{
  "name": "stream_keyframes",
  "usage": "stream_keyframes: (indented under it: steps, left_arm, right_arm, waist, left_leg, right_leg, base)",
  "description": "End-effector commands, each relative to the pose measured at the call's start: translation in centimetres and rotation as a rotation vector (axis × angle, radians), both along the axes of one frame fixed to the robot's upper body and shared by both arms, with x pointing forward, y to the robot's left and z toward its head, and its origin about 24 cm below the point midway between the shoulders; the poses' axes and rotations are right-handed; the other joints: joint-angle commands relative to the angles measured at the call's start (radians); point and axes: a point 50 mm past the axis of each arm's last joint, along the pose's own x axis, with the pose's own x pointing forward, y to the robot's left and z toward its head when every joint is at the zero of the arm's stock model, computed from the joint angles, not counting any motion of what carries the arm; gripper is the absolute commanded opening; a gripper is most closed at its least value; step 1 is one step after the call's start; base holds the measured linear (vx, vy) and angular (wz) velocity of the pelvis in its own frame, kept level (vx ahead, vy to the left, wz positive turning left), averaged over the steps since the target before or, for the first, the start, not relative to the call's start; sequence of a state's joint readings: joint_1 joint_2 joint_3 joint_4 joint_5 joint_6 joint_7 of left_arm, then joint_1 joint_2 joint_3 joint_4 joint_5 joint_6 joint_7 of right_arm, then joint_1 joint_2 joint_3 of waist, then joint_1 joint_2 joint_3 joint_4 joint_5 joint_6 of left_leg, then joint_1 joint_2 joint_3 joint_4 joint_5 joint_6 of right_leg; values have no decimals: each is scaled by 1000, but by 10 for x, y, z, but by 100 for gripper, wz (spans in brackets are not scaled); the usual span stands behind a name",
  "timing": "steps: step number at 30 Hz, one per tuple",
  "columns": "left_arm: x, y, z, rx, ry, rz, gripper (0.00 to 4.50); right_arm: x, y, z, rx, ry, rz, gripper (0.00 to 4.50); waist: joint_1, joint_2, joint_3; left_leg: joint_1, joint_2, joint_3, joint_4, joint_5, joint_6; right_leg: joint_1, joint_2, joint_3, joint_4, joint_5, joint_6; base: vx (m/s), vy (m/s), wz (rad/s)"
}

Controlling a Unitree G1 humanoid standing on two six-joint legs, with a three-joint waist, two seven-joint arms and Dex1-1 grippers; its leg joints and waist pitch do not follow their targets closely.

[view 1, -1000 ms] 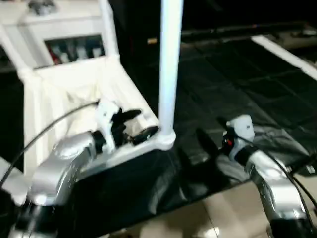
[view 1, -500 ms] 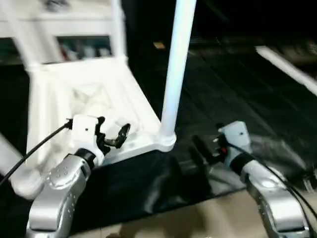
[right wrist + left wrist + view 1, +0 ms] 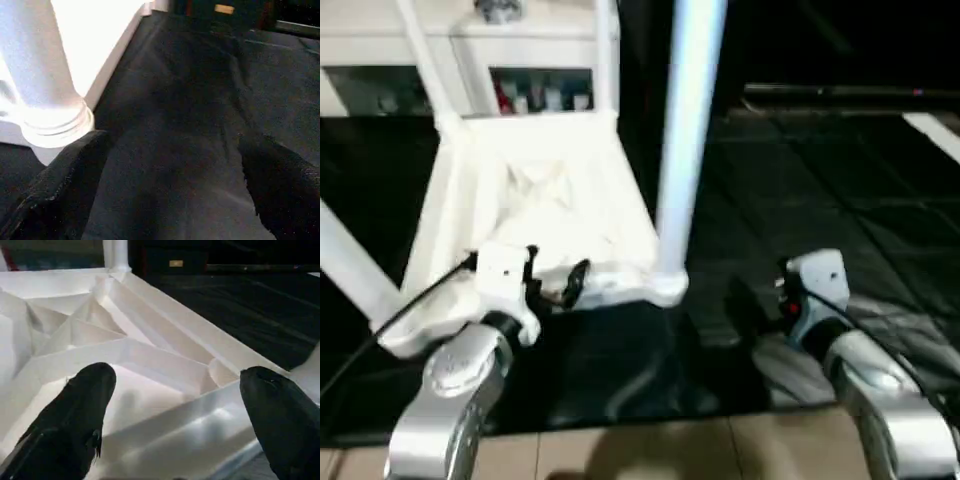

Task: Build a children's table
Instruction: Rotate table base

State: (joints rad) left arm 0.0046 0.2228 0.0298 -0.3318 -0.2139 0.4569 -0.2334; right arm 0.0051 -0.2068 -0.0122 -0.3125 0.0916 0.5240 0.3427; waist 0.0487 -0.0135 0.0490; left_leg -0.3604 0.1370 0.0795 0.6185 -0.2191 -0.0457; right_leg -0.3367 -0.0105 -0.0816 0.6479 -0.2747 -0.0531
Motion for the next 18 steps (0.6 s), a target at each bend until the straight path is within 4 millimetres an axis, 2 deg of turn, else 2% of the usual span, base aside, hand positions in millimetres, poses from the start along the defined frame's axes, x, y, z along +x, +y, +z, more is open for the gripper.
stream_keyframes:
  steps: [1, 3, 4, 5, 6, 8, 9, 10, 11, 12, 13, 14, 15, 16, 18]
  left_arm:
    - [2, -3, 1, 24, -4, -19, 446]
    - [2, -3, 1, 27, -3, -29, 446]
    - [4, -3, 1, 32, 3, -64, 446]
    - [5, -3, 1, 32, 4, -72, 446]
    - [6, -4, 1, 32, 8, -92, 446]
    - [8, -6, 2, 66, 17, -168, 446]
    - [9, -8, 2, 58, 19, -228, 446]
    - [11, -8, 0, 83, 52, -289, 446]
    - [13, -8, -1, 99, 76, -324, 446]
    - [14, -8, -6, 109, 139, -400, 446]
    - [14, -8, -7, 113, 150, -413, 446]
    - [17, -7, -9, 120, 186, -483, 446]
    - [23, -6, -7, 112, 212, -532, 446]
    - [24, -6, -6, 111, 214, -538, 446]
    - [32, -7, -2, 140, 228, -596, 446]
  right_arm:
    - [-1, -3, 1, -6, 5, -23, 450]
    - [0, -3, 1, -6, 5, -26, 450]
    - [2, -3, 1, -6, 3, -33, 450]
    - [2, -3, 2, -6, 2, -34, 450]
    - [2, -4, 2, -7, 1, -34, 450]
    - [4, -4, 3, -14, 3, -24, 450]
    - [4, -4, 3, -20, 3, -18, 450]
    - [6, -5, 4, -31, -1, -10, 450]
    - [6, -5, 4, -38, -3, -5, 450]
    - [7, -6, 5, -38, -2, 14, 450]
    - [7, -6, 5, -39, -1, 17, 450]
    - [8, -7, 7, -59, -6, 50, 450]
    - [7, -9, 6, -63, 8, 70, 450]
    - [7, -9, 6, -63, 10, 73, 450]
    - [7, -11, 7, -72, 9, 89, 450]
  waist:
    - [-2, 2, -36]
    - [-1, -5, -30]
    - [-13, -6, -20]
    - [-16, -5, -18]
    - [-18, -3, -20]
    - [-20, -2, -21]
    - [-18, 3, -25]
    - [-18, 9, -28]
    - [-18, 9, -28]
    - [-16, 8, -34]
    - [-15, 6, -39]
    - [-14, 10, -39]
    - [-13, 7, -40]
    - [-9, 8, -44]
    - [-11, 4, -46]
  left_leg:
    - [-13, 88, -15, -79, 25, 167]
    - [-3, 84, 2, -78, -65, 94]
    - [2, 86, 9, -94, -165, 30]
    - [6, 87, 9, -98, -197, 19]
    - [16, 91, 10, -100, -248, 2]
    - [16, 92, 11, -102, -262, -6]
    - [17, 94, 11, -102, -243, -7]
    - [13, 97, 12, -102, -211, -6]
    - [13, 97, 12, -102, -211, -6]
    - [17, 93, 17, -97, -160, 3]
    - [11, 91, 20, -93, -103, 12]
    - [8, 91, 19, -91, -76, 18]
    - [10, 90, 23, -88, -51, 31]
    - [11, 86, 24, -85, -30, 40]
    - [3, 88, 24, -84, 0, 55]
  right_leg:
    - [46, -173, 87, -95, 99, -118]
    - [44, -165, 89, -114, -52, -115]
    - [35, -144, 86, -123, -255, -99]
    - [31, -141, 86, -125, -305, -92]
    - [20, -139, 90, -127, -348, -86]
    - [16, -138, 95, -125, -334, -82]
    - [15, -140, 98, -120, -287, -88]
    - [19, -140, 98, -113, -211, -103]
    - [19, -140, 98, -113, -211, -103]
    - [18, -138, 100, -104, -105, -113]
    - [26, -138, 98, -95, -19, -125]
    - [29, -139, 98, -91, 24, -131]
    - [29, -138, 96, -90, 68, -134]
    - [33, -140, 95, -87, 97, -142]
    - [39, -141, 93, -82, 150, -155]
  base:
    - [-60, 69, -5]
    - [-83, 38, -4]
    - [-51, 28, -5]
    - [0, 0, 0]
    - [0, 0, 0]
    - [0, 0, 0]
    - [0, 0, 0]
    - [0, 0, 0]
    - [0, 0, 0]
    - [0, 0, 0]
    - [0, 0, 0]
    - [0, 0, 0]
    - [0, 0, 0]
    - [0, 0, 0]
    - [0, 0, 0]
